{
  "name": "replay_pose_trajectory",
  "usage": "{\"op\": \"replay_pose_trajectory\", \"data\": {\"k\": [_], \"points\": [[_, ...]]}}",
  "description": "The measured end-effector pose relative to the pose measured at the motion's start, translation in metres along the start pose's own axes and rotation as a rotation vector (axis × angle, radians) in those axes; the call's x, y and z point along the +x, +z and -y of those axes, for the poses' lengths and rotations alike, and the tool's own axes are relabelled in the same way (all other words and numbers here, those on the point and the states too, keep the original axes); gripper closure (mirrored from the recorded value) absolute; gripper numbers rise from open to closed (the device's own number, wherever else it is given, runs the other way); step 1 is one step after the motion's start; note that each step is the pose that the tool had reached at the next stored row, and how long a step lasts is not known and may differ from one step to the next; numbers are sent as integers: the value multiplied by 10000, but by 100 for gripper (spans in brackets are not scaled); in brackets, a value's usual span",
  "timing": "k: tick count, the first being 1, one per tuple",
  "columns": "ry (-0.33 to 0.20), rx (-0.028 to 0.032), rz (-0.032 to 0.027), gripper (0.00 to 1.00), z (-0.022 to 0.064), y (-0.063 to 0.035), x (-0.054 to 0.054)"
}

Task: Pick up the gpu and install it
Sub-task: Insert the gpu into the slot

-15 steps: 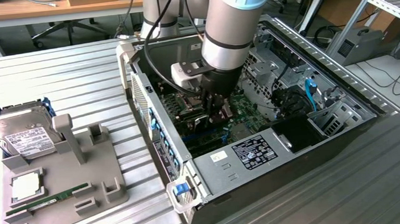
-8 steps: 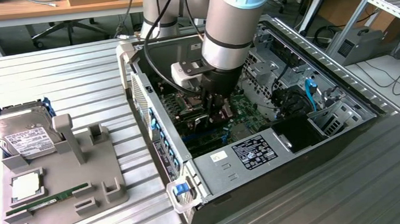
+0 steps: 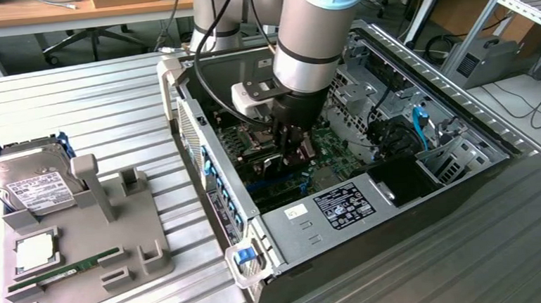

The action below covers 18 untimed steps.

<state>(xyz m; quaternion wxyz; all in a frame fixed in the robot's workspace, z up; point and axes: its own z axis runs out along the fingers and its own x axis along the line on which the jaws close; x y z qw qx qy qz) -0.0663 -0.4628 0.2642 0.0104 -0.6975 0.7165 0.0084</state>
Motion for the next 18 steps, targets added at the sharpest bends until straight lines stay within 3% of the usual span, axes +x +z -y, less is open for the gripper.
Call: {"op": "replay_pose_trajectory", "data": {"k": [18], "points": [[0, -2, -3, 73, -5, 33, -10]]}}
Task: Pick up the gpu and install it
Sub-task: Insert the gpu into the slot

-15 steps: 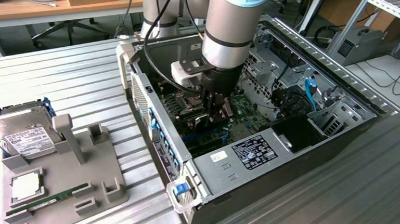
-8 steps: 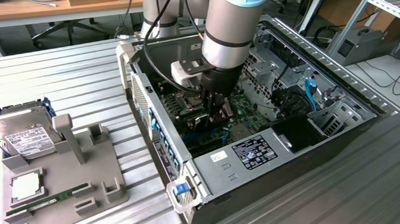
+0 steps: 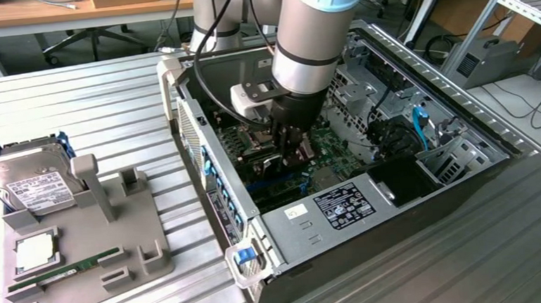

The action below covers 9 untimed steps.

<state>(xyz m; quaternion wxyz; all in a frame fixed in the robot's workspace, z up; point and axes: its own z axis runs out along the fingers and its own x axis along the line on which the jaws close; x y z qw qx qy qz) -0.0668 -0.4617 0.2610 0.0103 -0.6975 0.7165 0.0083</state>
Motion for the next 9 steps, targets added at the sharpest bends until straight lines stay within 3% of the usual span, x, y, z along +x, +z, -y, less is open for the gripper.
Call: {"op": "replay_pose_trajectory", "data": {"k": [9], "points": [[0, 1, 30, 73, 0, -10, -1]]}}
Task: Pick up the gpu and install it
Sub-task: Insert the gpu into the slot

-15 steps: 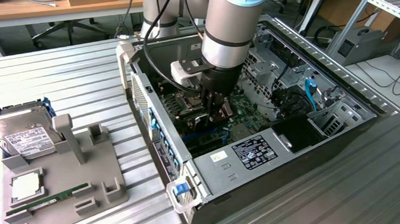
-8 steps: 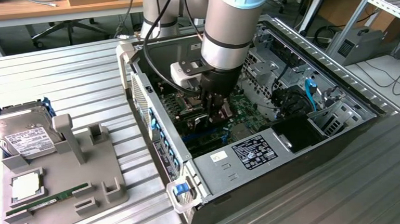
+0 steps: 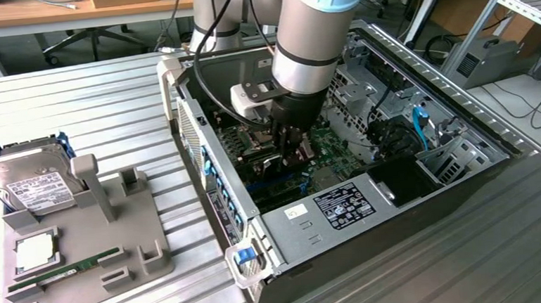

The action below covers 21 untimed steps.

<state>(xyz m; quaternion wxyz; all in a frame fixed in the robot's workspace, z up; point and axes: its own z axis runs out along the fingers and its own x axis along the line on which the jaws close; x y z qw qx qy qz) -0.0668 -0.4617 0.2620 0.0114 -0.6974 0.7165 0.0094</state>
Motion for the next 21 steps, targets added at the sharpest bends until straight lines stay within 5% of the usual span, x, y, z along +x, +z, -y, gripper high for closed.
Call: {"op": "replay_pose_trajectory", "data": {"k": [21], "points": [[0, -1, 24, 73, -57, 24, 2]]}}
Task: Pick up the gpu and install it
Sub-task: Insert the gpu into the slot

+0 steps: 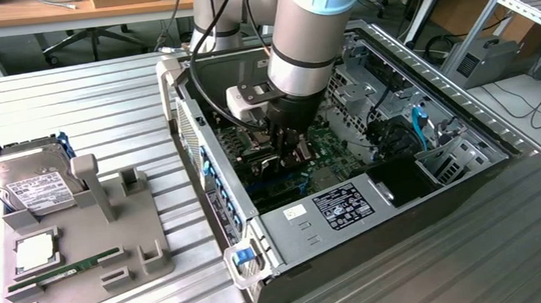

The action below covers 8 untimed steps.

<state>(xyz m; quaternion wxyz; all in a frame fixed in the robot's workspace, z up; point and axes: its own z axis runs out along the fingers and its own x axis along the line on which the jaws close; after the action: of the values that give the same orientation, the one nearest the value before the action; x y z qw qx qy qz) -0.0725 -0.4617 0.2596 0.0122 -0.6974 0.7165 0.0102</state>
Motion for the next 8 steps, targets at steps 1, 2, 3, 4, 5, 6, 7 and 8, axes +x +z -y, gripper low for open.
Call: {"op": "replay_pose_trajectory", "data": {"k": [1, 2, 3, 4, 5, 6, 7, 8], "points": [[0, 0, 1, 73, 0, 0, 0], [0, 1, 1, 73, 0, 1, 0], [0, 0, 1, 73, 0, 0, 0], [0, 1, 1, 73, 0, 1, 0], [0, 0, 1, 73, 0, 1, 0], [0, 0, 1, 73, 0, 2, 0], [0, 1, 3, 73, 0, 6, 0], [-1, 0, -1, 73, 0, 10, 1]]}}
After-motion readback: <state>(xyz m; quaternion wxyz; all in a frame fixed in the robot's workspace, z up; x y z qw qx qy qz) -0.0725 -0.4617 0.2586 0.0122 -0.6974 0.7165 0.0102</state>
